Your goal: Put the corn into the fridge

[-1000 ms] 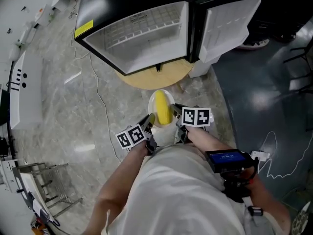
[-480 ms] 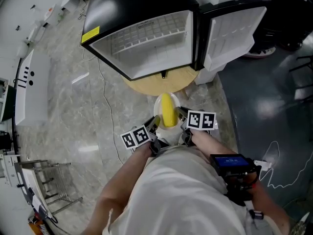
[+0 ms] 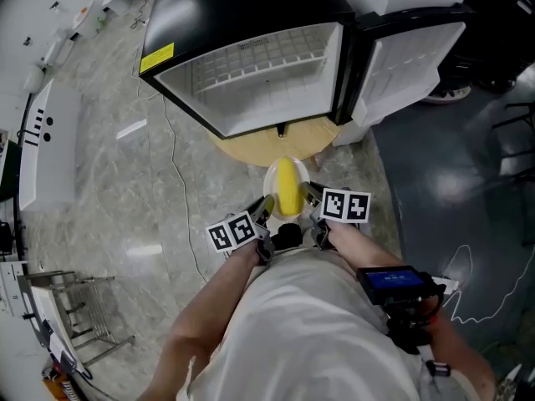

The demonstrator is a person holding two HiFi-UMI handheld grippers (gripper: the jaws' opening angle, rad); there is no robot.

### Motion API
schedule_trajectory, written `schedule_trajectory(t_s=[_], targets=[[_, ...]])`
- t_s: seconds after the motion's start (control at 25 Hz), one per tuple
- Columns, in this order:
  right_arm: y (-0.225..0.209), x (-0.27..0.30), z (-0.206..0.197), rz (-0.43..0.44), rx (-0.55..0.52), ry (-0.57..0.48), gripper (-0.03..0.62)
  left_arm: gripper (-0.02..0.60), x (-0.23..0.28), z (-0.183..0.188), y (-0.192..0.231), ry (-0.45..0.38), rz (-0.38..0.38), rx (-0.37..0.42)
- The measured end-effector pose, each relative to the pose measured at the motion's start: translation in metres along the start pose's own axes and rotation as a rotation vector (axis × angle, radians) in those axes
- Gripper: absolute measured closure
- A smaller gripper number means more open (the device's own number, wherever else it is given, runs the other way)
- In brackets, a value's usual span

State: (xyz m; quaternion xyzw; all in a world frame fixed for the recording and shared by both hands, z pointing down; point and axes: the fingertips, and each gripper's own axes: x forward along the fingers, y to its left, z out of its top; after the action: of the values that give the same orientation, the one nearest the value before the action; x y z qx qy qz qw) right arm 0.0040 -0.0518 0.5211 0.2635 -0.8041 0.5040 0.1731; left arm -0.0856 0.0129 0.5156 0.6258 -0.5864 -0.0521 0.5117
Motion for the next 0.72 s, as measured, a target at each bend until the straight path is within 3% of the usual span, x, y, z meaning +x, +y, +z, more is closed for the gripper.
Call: schedule_trajectory(t_s=[0.72], targets=[[-0.005,0.056,0.047,-0.017,-0.027,0.027,0.545,0.531,0.041,0.052,0.028,0.014,0.015,-0.008]])
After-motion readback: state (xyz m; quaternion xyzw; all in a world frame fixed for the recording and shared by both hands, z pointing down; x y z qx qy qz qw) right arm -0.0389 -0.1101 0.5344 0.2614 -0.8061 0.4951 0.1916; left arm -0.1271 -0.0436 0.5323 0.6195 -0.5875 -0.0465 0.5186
